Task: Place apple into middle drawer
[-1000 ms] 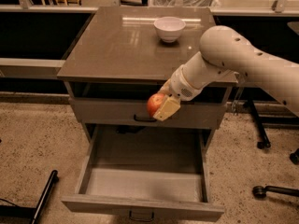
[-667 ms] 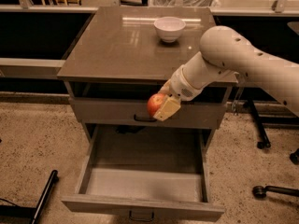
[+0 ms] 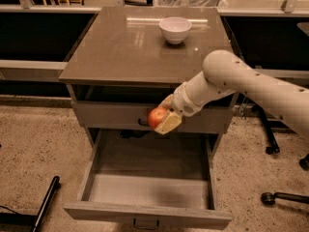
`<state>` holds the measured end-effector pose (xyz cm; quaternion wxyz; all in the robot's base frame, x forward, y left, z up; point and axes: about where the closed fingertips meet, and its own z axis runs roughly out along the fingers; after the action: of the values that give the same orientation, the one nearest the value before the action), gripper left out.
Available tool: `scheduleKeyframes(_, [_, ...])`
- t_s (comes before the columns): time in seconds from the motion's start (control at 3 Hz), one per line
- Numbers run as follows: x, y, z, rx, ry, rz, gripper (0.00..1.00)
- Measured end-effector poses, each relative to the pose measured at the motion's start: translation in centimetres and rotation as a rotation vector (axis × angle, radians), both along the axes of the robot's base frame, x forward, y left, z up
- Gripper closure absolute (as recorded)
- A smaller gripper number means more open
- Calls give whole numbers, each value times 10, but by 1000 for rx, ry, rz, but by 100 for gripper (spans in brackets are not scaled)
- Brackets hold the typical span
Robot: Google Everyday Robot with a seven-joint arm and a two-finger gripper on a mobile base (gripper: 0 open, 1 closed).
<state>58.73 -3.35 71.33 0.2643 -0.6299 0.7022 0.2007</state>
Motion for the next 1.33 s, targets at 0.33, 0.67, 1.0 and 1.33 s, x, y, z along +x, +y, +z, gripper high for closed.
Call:
scheduleKeyframes(0.33, [3, -3, -64, 57, 49, -24, 100])
scheduleKeyframes(0.67, [5, -4, -98, 102, 72, -13, 100])
scheduleKeyframes(1.0, [5, -4, -96, 102, 73, -14, 100])
scheduleKeyframes(1.33, [12, -11, -127, 107, 93, -58, 100])
